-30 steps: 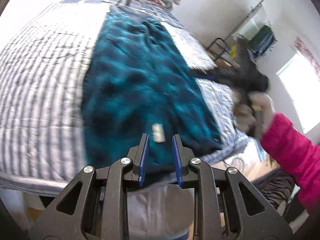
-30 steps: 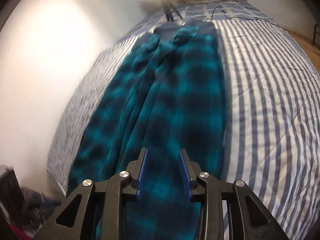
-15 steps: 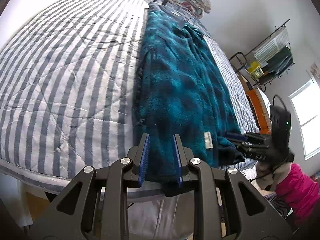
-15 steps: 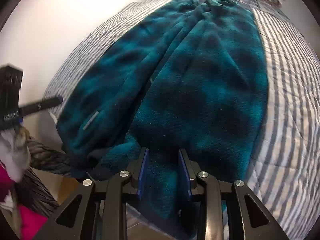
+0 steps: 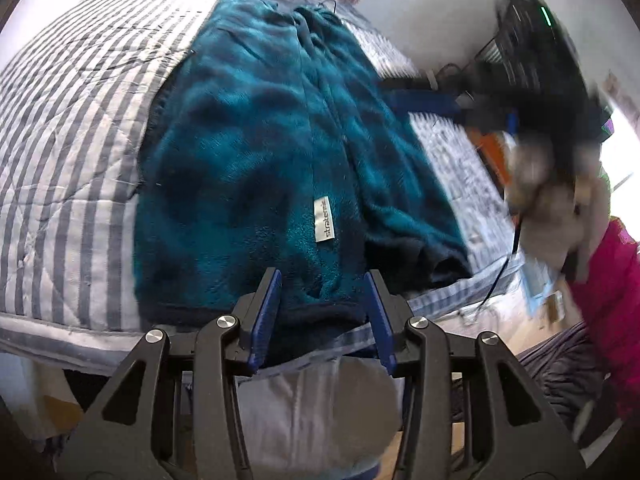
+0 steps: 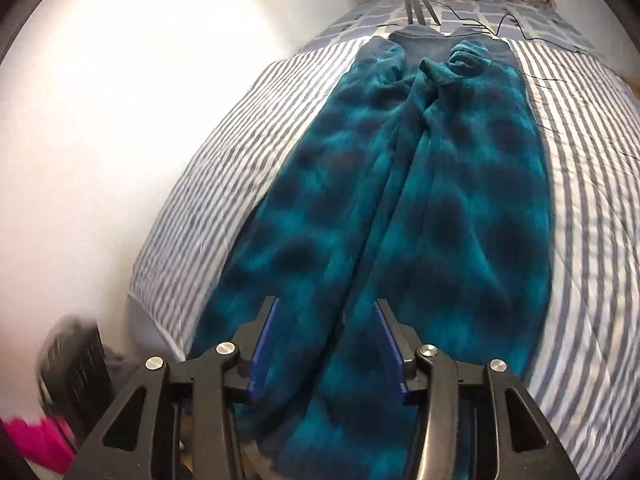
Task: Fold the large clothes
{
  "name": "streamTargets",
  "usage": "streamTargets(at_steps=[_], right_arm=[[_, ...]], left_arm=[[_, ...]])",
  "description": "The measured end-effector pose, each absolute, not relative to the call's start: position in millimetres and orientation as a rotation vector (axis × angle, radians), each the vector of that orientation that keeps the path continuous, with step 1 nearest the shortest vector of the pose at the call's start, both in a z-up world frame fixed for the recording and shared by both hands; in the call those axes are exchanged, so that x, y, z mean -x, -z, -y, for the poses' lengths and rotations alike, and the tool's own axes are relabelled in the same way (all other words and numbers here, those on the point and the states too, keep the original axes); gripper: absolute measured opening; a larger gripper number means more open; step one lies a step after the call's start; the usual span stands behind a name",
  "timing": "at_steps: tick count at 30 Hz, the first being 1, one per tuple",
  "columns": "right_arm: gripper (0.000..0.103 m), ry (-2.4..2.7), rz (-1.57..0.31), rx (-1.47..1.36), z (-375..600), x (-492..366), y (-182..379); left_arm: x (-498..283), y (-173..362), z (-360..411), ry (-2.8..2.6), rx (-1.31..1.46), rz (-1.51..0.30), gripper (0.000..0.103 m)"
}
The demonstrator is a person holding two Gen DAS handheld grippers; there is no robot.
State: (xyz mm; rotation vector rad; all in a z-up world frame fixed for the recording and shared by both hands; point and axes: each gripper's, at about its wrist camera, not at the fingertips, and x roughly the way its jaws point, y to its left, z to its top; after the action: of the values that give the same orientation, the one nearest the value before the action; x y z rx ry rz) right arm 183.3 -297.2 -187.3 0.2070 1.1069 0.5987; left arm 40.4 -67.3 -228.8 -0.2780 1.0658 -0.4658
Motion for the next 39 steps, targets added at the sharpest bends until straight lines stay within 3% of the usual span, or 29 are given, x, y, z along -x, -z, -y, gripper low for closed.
streamTargets(at_steps=[2, 6, 9, 12, 14, 17, 23, 27, 32, 35, 39], right_arm=[[0.052, -0.587, -1.111, -0.198, 290, -204, 187], [0.054, -0.540, -1.127, -0.125, 267, -244, 198], [0.053, -0.497, -1.156, -0.089, 255, -266, 213], [0.051, -0.433, -1.182, -0.039, 247, -281, 226], [0.023, -0.423, -1.190, -0.041, 244, -286, 231], [0.011, -0.422, -1.185, -0.062, 245, -290, 227], [0.009, -0.464, -1.134, -0.119, 258, -292, 208], [0.010, -0.475, -1.139, -0.138, 261, -298, 222], [0.025, -0.421, -1.062, -0.076, 266, -289, 204], [0.025, -0.517, -0.947, -0.047, 263, -267, 174], [0.024, -0.572, -0.973, 0.006, 246, -259, 184]], left_arm=[[-42, 232, 73, 0.447, 0.258, -1.064, 0.041], [-44, 239, 80, 0.436, 0.245, -1.065, 0.014], [-44, 239, 82, 0.436, 0.249, -1.057, 0.007], [-43, 234, 84, 0.445, 0.248, -1.045, 0.005], [-41, 229, 84, 0.454, 0.269, -1.042, 0.004], [-37, 216, 85, 0.483, 0.290, -1.024, 0.003], [-36, 197, 102, 0.549, 0.267, -0.988, 0.003], [-46, 225, 120, 0.574, 0.209, -1.046, 0.003], [-48, 238, 118, 0.577, 0.198, -1.059, 0.004], [-47, 236, 118, 0.585, 0.192, -1.060, 0.006], [-46, 236, 119, 0.601, 0.204, -1.060, 0.016]])
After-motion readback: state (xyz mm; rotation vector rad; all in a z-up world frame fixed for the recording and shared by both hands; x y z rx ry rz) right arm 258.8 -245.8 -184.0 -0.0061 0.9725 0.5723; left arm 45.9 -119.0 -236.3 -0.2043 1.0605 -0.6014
